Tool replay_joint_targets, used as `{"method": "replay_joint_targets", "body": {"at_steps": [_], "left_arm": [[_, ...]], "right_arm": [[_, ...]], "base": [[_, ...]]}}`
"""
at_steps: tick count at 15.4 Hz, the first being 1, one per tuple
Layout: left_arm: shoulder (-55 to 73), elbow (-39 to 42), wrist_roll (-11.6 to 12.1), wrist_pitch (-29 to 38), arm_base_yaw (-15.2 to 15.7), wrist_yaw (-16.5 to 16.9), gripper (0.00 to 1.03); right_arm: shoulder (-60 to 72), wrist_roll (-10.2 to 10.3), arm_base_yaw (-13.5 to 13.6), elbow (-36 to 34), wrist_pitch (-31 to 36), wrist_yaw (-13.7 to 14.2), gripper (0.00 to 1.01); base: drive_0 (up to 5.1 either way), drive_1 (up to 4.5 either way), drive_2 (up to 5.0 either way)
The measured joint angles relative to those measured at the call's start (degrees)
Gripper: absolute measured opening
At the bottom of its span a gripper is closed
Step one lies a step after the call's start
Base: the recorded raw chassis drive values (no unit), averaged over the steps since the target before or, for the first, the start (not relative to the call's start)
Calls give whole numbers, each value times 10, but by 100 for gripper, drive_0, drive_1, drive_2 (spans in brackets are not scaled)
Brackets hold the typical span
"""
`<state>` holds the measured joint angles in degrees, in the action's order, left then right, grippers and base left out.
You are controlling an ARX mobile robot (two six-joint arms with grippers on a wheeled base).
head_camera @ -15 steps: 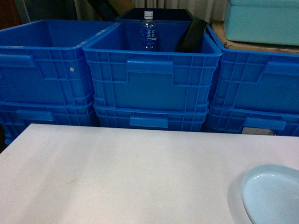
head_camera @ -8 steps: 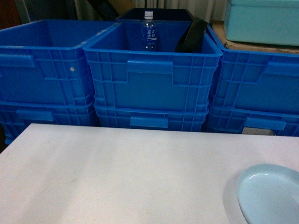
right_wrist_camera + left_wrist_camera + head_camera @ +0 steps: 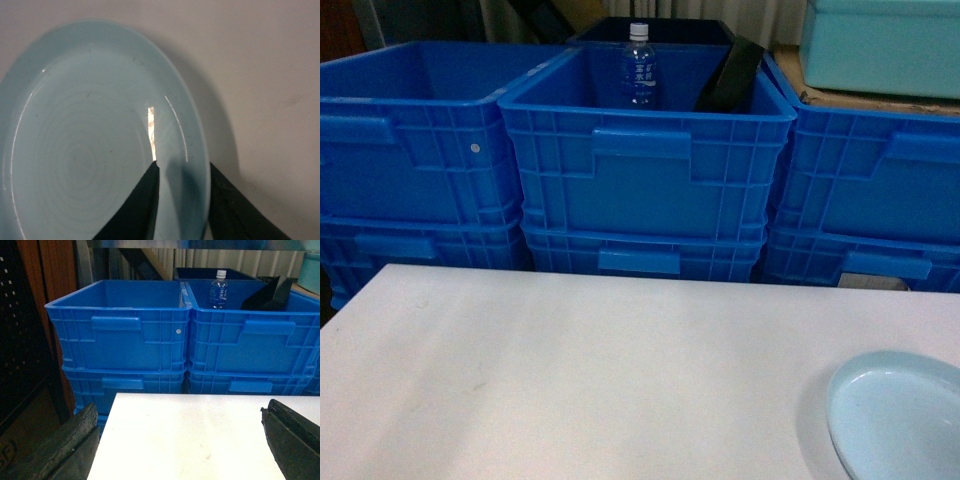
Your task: Place blue tray on left shelf second layer neatly
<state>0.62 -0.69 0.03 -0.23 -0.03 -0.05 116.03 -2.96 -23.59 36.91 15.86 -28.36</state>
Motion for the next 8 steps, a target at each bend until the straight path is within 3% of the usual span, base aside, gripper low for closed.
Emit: {"method": "replay_joint_targets", "body": {"at_steps": [2,6,8], "left_arm": [[0,0,0,0,0,0,98],[0,0,0,0,0,0,98],[0,0,0,0,0,0,98]], "right_arm": [[10,-8,-22,6,-2,-13,3],[2,-28,-43,13,-33,-40,2],[-23,-11,-45,22,-65,-41,2]], "base": [[0,0,0],[0,0,0],[0,0,0]]}}
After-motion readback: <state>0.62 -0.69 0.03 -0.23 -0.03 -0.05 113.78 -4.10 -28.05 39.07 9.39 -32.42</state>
